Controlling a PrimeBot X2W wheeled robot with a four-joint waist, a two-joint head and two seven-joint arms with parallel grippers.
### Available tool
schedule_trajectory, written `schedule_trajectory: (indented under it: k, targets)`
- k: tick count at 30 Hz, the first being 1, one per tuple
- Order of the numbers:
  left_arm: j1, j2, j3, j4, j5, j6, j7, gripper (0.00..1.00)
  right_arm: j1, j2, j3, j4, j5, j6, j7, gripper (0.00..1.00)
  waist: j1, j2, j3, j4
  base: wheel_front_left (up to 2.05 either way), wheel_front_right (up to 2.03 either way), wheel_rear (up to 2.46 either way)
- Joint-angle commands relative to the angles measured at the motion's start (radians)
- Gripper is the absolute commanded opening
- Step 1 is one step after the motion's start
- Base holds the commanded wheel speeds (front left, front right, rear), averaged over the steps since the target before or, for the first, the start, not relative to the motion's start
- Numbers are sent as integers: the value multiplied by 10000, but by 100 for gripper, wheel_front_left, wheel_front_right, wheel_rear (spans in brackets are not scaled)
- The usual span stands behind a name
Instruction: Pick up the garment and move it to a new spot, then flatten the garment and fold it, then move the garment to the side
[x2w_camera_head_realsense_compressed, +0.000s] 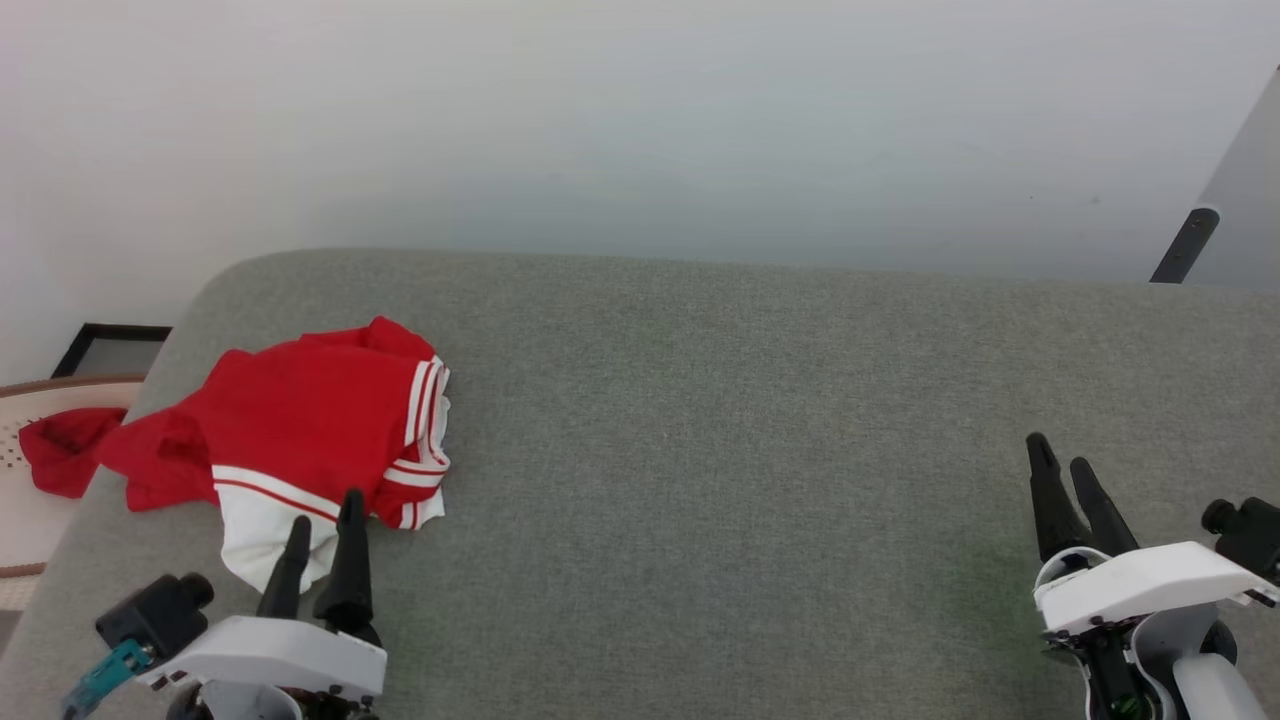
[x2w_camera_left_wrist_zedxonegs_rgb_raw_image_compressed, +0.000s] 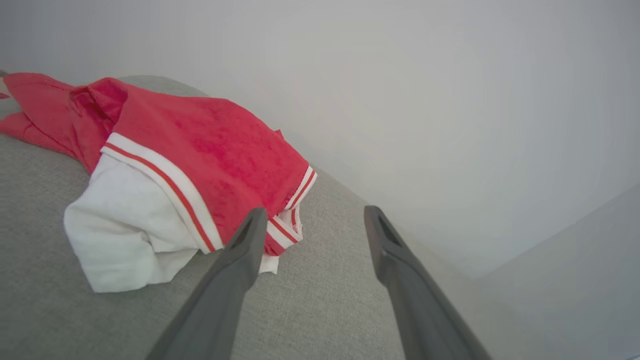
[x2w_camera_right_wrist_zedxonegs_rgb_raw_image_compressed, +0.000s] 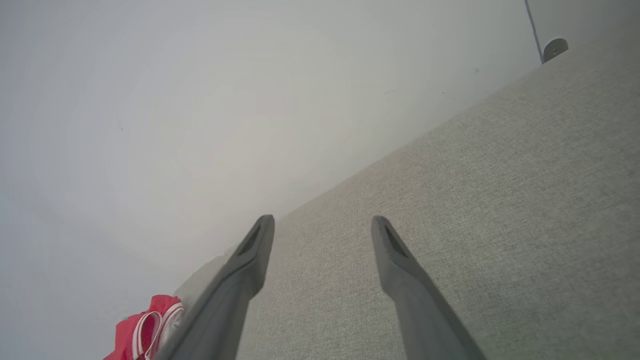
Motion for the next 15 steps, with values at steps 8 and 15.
schedule_trajectory:
  k: [8,15]
  targets:
    - [-205,173,-126,-59,1396,-22,-299,100,-401,-58,129,107,-1360,6,-311,100,0,0,12,-15,0,0,0]
    - [-232,185,-245,57,2230,8,-484,100,-445,-93,20,169,-2188,6,-509,100,0,0,-4,3,0,0,0]
